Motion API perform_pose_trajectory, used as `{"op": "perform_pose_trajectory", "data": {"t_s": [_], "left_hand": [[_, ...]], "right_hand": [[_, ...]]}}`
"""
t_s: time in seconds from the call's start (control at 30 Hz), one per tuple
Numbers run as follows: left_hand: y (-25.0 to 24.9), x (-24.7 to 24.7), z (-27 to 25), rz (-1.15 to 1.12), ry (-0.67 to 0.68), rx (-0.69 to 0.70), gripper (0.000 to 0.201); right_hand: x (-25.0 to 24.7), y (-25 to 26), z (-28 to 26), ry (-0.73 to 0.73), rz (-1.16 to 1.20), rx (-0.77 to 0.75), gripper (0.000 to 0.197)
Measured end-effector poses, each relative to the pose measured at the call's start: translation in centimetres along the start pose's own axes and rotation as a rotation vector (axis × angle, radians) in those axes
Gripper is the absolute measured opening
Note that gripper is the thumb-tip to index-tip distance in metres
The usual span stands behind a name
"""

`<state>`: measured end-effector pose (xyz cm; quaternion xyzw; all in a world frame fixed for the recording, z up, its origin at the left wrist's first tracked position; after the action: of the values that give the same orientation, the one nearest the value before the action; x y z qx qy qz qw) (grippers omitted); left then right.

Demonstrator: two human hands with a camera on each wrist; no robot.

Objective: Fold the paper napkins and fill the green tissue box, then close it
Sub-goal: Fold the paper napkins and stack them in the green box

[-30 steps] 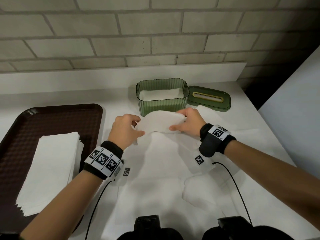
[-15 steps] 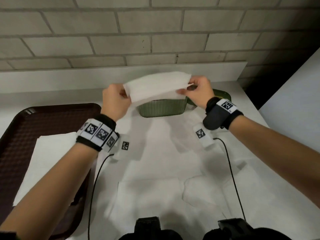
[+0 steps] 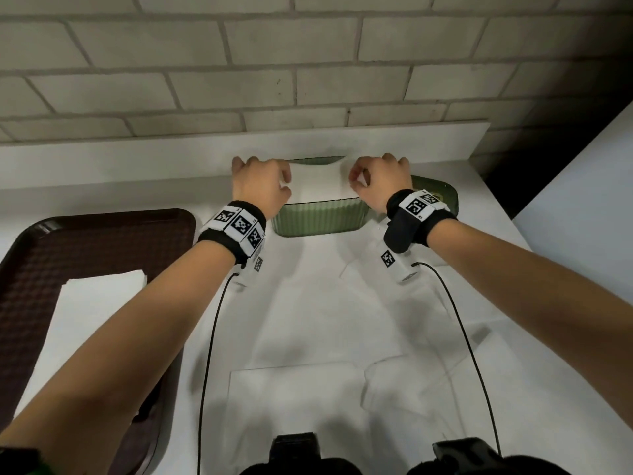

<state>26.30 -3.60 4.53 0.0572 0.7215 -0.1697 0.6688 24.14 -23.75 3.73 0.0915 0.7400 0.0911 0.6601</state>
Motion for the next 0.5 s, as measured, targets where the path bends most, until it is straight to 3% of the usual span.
{"op": "perform_pose_trajectory", "data": {"t_s": [0.17, 0.33, 0.4, 0.5], "left_hand": [[-0.9, 0.4, 0.4, 0.179, 0.089, -0.003, 0.015], [-1.3, -0.2, 0.5, 0.13, 0.06, 0.117, 0.055], [-1.6, 0.4, 0.5, 0.172, 0.129, 0.161, 0.062], [-1.9, 2.4, 0.2, 0.345, 0.326, 0.154, 0.052]], "right_hand": [[1.1, 0.7, 0.6, 0.171, -0.225, 0.026, 0.027], [-0.6, 3.2, -0.7, 0.01, -0.3, -0.129, 0.057], [0.5, 3.7, -0.4, 0.091, -0.305, -0.163, 0.072], [3.1, 3.8, 0.2, 0.29, -0.366, -0.163, 0.095]]}}
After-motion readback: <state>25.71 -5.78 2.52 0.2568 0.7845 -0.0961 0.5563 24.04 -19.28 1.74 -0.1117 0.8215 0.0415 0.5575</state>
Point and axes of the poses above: each hand's wrist, its own z-axis towards the middle knuckle, its own x-axis out of the palm, y = z × x, the point moved 9 cm from there along z, towards the middle knuckle, and after that the axes turned 15 degrees about y, right-handed, at the moved point
